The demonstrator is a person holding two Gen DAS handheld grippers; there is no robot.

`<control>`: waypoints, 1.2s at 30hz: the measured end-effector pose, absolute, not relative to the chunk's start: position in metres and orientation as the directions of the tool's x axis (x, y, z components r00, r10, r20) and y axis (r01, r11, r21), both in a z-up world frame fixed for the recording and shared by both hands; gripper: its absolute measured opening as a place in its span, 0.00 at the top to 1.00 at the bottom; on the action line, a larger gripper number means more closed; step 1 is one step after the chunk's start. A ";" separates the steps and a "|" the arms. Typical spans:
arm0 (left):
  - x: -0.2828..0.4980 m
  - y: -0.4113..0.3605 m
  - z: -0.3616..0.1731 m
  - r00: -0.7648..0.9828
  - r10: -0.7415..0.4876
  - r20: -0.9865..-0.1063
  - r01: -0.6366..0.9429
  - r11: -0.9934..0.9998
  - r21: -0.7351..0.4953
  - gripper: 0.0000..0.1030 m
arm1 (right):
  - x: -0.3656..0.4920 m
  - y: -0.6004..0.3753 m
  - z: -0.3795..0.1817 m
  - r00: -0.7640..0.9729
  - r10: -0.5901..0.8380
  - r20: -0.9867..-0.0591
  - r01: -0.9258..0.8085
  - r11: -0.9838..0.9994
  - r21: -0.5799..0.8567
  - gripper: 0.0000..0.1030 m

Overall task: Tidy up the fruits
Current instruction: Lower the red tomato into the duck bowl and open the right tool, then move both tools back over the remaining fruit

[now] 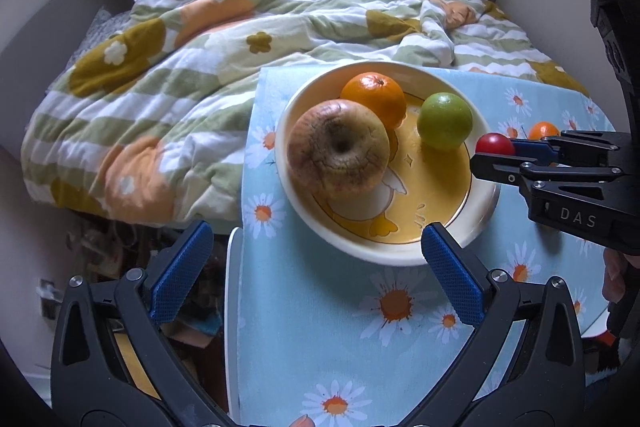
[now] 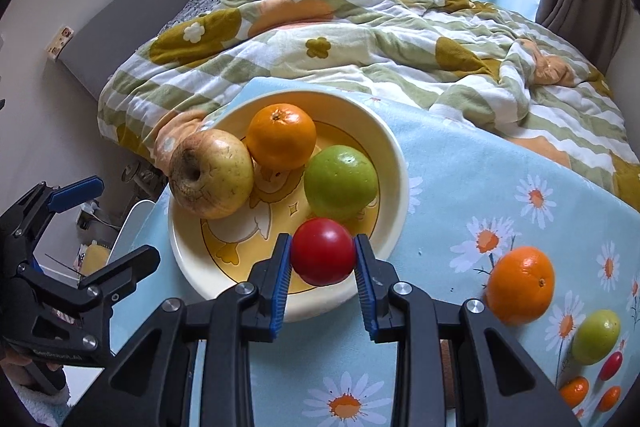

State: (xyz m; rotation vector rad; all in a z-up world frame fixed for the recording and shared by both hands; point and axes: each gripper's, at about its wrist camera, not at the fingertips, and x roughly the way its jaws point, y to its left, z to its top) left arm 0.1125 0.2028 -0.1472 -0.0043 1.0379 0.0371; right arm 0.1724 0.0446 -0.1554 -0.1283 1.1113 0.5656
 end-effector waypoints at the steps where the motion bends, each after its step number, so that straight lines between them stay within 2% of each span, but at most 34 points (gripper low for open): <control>1: 0.112 0.203 -0.149 0.503 0.027 -0.864 -0.037 0.999 0.009 0.00 | 0.173 0.047 -0.158 0.315 0.364 -0.876 -0.493 0.852 0.176 0.73; 7: 0.103 0.206 -0.151 0.493 0.035 -0.869 -0.057 0.998 0.008 0.00 | 0.173 0.055 -0.159 0.329 0.354 -0.875 -0.512 0.846 0.150 0.73; 8: 0.102 0.206 -0.151 0.494 0.037 -0.869 -0.060 0.998 0.008 0.00 | 0.172 0.055 -0.157 0.334 0.355 -0.873 -0.510 0.847 0.149 0.70; 9: 0.100 0.207 -0.150 0.494 0.037 -0.869 -0.063 0.998 0.006 0.00 | 0.172 0.054 -0.156 0.334 0.364 -0.869 -0.510 0.846 0.158 0.65; 11: 0.098 0.210 -0.148 0.493 0.034 -0.869 -0.069 0.998 0.000 0.00 | 0.171 0.052 -0.153 0.338 0.386 -0.858 -0.499 0.847 0.184 0.30; 13: 0.095 0.212 -0.145 0.496 0.036 -0.868 -0.074 0.997 0.000 0.00 | 0.170 0.049 -0.149 0.354 0.393 -0.849 -0.488 0.852 0.190 0.15; 18: 0.088 0.215 -0.138 0.501 0.044 -0.865 -0.077 0.997 0.006 0.00 | 0.165 0.043 -0.139 0.409 0.371 -0.834 -0.461 0.873 0.161 0.13; 20: 0.085 0.215 -0.134 0.503 0.052 -0.863 -0.075 0.997 0.016 0.00 | 0.162 0.039 -0.134 0.427 0.365 -0.827 -0.450 0.879 0.156 0.00; 32: 0.075 0.202 -0.097 0.548 0.030 -0.836 -0.020 1.000 0.022 0.00 | 0.131 0.007 -0.096 0.481 0.344 -0.806 -0.381 0.911 0.161 0.01; 36: 0.076 0.190 -0.088 0.565 -0.030 -0.824 0.040 0.999 -0.009 0.00 | 0.118 -0.013 -0.085 0.504 0.301 -0.810 -0.317 0.936 0.150 0.00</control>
